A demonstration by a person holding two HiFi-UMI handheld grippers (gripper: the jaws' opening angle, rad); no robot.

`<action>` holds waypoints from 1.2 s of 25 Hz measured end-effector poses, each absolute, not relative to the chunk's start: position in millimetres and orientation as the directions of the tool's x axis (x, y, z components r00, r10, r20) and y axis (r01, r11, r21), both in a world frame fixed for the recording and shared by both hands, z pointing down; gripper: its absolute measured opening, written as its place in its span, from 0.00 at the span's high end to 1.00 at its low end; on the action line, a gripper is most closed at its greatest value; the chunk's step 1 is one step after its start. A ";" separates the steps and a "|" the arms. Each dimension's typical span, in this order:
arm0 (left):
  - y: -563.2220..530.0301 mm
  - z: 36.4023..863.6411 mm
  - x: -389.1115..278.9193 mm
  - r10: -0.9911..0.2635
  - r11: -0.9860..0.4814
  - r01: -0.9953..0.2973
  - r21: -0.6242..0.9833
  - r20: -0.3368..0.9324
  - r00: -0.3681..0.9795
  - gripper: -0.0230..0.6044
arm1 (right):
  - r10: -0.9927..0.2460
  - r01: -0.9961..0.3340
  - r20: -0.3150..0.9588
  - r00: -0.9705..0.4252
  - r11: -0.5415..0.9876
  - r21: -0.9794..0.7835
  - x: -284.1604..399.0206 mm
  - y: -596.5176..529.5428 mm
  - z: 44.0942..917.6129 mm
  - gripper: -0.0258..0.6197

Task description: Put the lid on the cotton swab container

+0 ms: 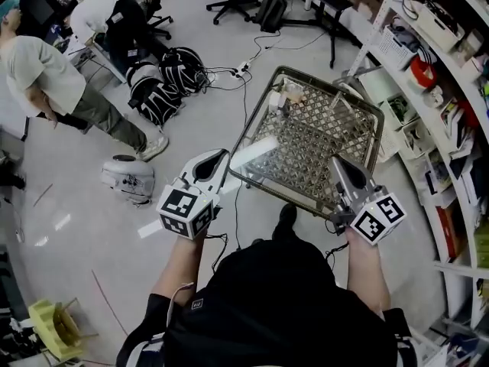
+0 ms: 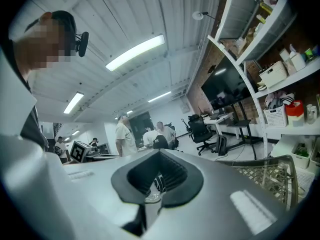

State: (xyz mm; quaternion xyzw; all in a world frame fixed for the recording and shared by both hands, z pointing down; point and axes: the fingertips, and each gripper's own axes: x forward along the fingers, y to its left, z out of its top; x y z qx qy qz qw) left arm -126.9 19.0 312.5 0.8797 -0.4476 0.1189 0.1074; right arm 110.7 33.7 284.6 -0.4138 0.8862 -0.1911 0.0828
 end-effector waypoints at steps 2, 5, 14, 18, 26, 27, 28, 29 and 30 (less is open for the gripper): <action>1.2 311.8 -112.8 -0.761 -0.577 -0.813 0.078 0.309 0.570 0.94 | -0.760 -0.694 0.011 -0.650 0.588 -0.415 121.3 13.8 287.9 0.94; -22.2 309.5 -96.9 -0.760 -0.579 -0.813 0.062 0.320 0.566 0.94 | -0.752 -0.682 0.011 -0.659 0.591 -0.430 132.6 -12.5 295.8 0.94; -72.4 316.9 -56.7 -0.757 -0.562 -0.826 0.044 0.376 0.535 0.93 | -0.732 -0.644 0.006 -0.682 0.596 -0.479 170.9 -69.2 314.0 0.94; -86.9 324.7 -50.9 -0.756 -0.554 -0.832 0.036 0.396 0.521 0.93 | -0.721 -0.633 0.016 -0.692 0.597 -0.493 171.4 -86.9 323.7 0.94; -126.4 343.2 -53.7 -0.748 -0.552 -0.832 0.051 0.412 0.521 0.93 | -0.694 -0.627 0.080 -0.716 0.588 -0.510 153.0 -124.9 346.9 0.94; -132.0 347.6 -55.4 -0.744 -0.553 -0.831 0.058 0.414 0.524 0.93 | -0.692 -0.632 0.096 -0.716 0.583 -0.512 149.9 -130.3 350.4 0.94; -138.8 351.7 -57.9 -0.742 -0.554 -0.830 0.063 0.415 0.527 0.93 | -0.691 -0.636 0.110 -0.715 0.576 -0.513 146.2 -137.1 354.5 0.94; -146.8 355.8 -60.9 -0.741 -0.555 -0.829 0.067 0.413 0.530 0.93 | -0.690 -0.639 0.120 -0.714 0.571 -0.515 141.9 -145.1 359.1 0.94; -155.0 360.5 -63.9 -0.739 -0.557 -0.827 0.072 0.412 0.533 0.93 | -0.690 -0.643 0.130 -0.712 0.566 -0.515 137.6 -153.5 364.1 0.94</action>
